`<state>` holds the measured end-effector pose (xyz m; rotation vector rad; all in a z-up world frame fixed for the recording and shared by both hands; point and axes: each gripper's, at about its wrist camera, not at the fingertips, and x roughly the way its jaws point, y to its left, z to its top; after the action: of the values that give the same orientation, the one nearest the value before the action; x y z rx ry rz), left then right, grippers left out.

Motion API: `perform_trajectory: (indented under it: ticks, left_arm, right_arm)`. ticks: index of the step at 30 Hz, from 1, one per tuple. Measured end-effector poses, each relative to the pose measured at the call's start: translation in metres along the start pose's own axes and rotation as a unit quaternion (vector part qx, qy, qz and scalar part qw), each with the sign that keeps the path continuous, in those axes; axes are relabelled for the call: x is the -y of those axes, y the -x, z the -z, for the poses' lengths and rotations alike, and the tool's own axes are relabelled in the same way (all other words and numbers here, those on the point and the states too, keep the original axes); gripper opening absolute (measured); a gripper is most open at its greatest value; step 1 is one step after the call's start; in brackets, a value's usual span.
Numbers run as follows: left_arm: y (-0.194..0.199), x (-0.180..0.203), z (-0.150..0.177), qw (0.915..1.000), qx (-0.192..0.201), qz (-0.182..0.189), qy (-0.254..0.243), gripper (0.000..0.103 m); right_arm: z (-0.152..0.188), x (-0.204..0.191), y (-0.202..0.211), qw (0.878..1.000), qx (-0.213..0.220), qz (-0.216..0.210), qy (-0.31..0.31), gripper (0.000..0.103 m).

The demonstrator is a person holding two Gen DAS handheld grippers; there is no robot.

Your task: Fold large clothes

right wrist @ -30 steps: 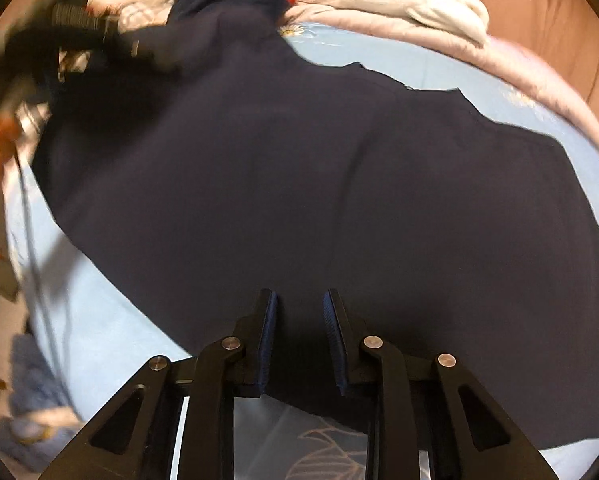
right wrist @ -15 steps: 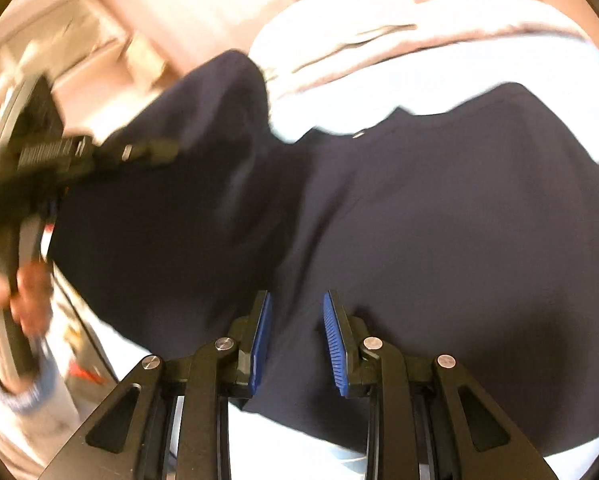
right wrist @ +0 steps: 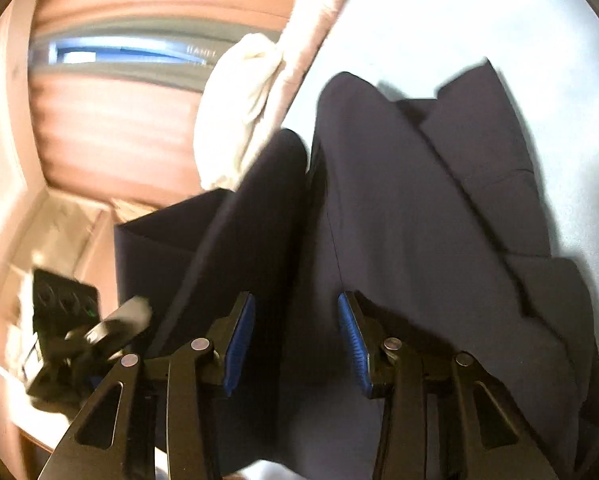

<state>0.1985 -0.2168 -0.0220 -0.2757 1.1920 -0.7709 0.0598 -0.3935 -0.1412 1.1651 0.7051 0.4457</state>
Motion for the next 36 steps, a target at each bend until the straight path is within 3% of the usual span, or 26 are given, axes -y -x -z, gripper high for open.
perform_trajectory:
  ticks: [2, 4, 8, 11, 14, 19, 20, 21, 24, 27, 30, 33, 36]
  left_arm:
    - [0.014, 0.008, -0.002, 0.9985, 0.003, 0.055, -0.005, 0.059]
    - [0.034, 0.015, -0.001, 0.9982, 0.032, 0.043, -0.028, 0.059]
    - [0.076, -0.007, 0.005, 0.9956, 0.086, -0.016, -0.033, 0.060]
    - [0.088, -0.039, 0.022, 0.9884, 0.102, -0.108, -0.031, 0.060]
    - [0.075, -0.077, 0.049, 0.9829, 0.070, -0.169, -0.017, 0.059]
    - [0.055, -0.118, 0.085, 0.9832, 0.032, -0.180, 0.006, 0.059]
    - [0.050, -0.122, 0.091, 0.9839, 0.028, -0.176, 0.009, 0.059]
    - [0.047, -0.127, 0.096, 0.9846, 0.026, -0.173, 0.010, 0.059]
    - [0.041, -0.130, 0.101, 0.9869, 0.024, -0.159, 0.019, 0.059]
    - [0.047, -0.130, 0.099, 0.9882, 0.031, -0.149, 0.022, 0.059]
    - [0.064, -0.120, 0.095, 0.9892, 0.046, -0.138, 0.020, 0.060]
    - [0.077, -0.114, 0.091, 0.9892, 0.063, -0.132, 0.011, 0.061]
    - [0.078, -0.107, 0.091, 0.9890, 0.072, -0.130, -0.003, 0.061]
  right_arm:
    - [0.001, 0.002, 0.000, 1.000, -0.005, -0.010, -0.004, 0.048]
    - [0.000, 0.002, -0.002, 1.000, -0.006, -0.024, -0.010, 0.052]
    - [0.002, 0.001, 0.000, 0.997, -0.014, -0.069, -0.017, 0.065]
    - [0.003, -0.006, 0.004, 0.996, -0.014, -0.086, -0.019, 0.075]
    - [-0.006, -0.025, -0.010, 0.998, -0.029, -0.048, 0.007, 0.079]
    - [-0.017, -0.045, -0.053, 0.994, -0.076, 0.040, 0.065, 0.078]
    - [-0.019, -0.048, -0.060, 0.992, -0.082, 0.062, 0.072, 0.066]
    - [-0.019, -0.052, -0.065, 0.990, -0.088, 0.074, 0.084, 0.042]
    - [-0.016, -0.073, -0.076, 0.976, -0.093, 0.127, 0.148, 0.011]
    - [-0.011, -0.103, -0.076, 0.960, -0.077, 0.160, 0.219, 0.006]
    - [-0.017, -0.144, -0.054, 0.945, -0.038, 0.146, 0.290, 0.006]
    - [-0.034, -0.150, -0.034, 0.942, -0.019, 0.146, 0.301, 0.006]
    - [-0.056, -0.121, -0.019, 0.949, -0.013, 0.170, 0.266, 0.006]
